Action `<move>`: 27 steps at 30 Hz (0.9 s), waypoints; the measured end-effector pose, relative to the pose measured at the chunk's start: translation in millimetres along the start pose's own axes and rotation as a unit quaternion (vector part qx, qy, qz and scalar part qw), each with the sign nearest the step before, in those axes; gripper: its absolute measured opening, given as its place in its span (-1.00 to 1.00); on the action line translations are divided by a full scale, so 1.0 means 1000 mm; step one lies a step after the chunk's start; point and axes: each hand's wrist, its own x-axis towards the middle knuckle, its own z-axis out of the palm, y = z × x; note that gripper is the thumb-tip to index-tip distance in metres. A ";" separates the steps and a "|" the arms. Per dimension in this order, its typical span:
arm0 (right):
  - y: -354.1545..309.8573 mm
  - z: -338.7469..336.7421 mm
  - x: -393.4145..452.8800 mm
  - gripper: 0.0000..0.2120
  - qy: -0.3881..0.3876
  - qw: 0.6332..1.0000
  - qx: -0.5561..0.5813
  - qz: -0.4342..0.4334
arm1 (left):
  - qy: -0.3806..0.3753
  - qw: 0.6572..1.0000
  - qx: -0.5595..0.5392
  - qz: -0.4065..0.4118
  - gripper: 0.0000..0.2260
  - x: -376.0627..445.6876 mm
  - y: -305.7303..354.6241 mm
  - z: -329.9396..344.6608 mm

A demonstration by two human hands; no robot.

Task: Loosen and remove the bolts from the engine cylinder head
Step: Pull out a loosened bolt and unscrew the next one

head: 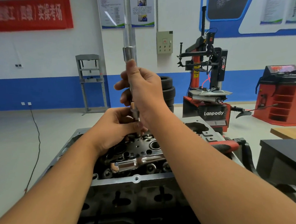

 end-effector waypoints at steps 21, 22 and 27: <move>0.004 -0.001 0.001 -0.72 0.006 0.999 0.014 -0.032 | 0.046 0.997 0.054 0.006 -0.67 -0.003 0.003 0.002; 0.005 -0.001 0.002 -0.71 0.009 0.999 0.008 -0.035 | 0.041 0.998 0.040 0.006 -0.66 -0.003 0.003 0.002; 0.007 0.003 0.005 -0.63 -0.008 0.999 -0.001 -0.033 | 0.016 0.997 -0.062 0.030 -0.78 -0.003 0.003 0.000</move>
